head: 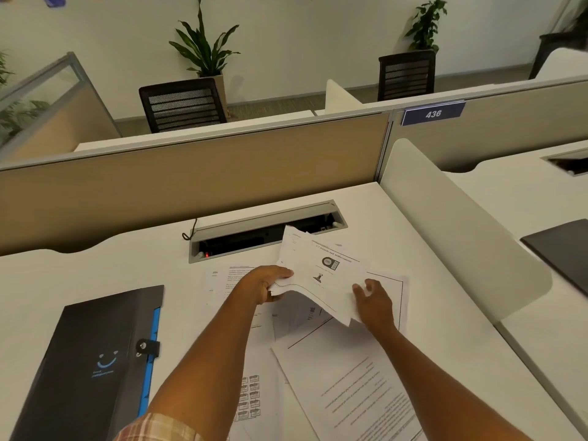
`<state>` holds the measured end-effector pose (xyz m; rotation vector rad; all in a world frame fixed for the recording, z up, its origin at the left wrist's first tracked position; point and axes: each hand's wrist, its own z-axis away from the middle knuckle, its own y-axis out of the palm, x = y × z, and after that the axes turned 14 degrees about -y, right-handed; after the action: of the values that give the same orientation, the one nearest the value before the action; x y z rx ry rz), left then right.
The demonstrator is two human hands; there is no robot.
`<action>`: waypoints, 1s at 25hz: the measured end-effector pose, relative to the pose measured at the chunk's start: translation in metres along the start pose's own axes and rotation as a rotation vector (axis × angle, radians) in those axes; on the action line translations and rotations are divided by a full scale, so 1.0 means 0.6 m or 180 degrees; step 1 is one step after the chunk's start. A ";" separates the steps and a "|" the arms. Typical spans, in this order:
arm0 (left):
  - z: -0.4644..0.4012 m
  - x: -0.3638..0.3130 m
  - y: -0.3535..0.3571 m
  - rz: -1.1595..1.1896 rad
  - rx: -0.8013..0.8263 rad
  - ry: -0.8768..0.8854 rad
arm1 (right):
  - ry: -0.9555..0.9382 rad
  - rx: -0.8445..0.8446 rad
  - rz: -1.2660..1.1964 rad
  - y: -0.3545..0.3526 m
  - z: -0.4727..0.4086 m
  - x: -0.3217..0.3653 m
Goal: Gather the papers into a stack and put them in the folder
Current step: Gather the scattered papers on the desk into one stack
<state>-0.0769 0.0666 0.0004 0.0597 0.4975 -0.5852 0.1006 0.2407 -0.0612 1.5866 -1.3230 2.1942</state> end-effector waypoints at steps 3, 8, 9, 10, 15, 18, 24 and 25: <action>0.007 0.023 -0.020 0.0247 0.0180 0.0007 | 0.0776 -0.0335 -0.0975 -0.006 -0.010 0.012; 0.013 0.061 -0.054 0.0042 0.0234 -0.0018 | 0.1133 -0.0032 -0.2302 -0.017 0.005 0.037; 0.019 0.069 -0.060 -0.0043 0.0259 -0.0015 | 0.1147 0.0046 -0.2446 -0.020 0.009 0.042; 0.025 0.077 -0.064 -0.0130 0.0310 -0.0007 | 0.1114 0.0122 -0.2535 -0.024 0.013 0.047; 0.040 0.114 -0.072 -0.0469 0.0532 0.0127 | 0.0677 0.0312 -0.2216 -0.017 0.037 0.038; 0.048 0.131 -0.067 -0.0496 0.0532 0.0510 | 0.0384 0.0393 -0.2032 -0.016 0.062 0.034; 0.054 0.162 -0.039 -0.0633 0.0364 0.0846 | 0.0276 0.0269 -0.1709 -0.016 0.092 0.025; 0.054 0.168 -0.035 -0.0624 0.0362 0.0877 | 0.0310 0.0214 -0.1658 -0.016 0.094 0.020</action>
<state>-0.0019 -0.0091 -0.0159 0.2033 0.7427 -0.8028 0.1408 0.2024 -0.0424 1.5954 -0.7074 1.9693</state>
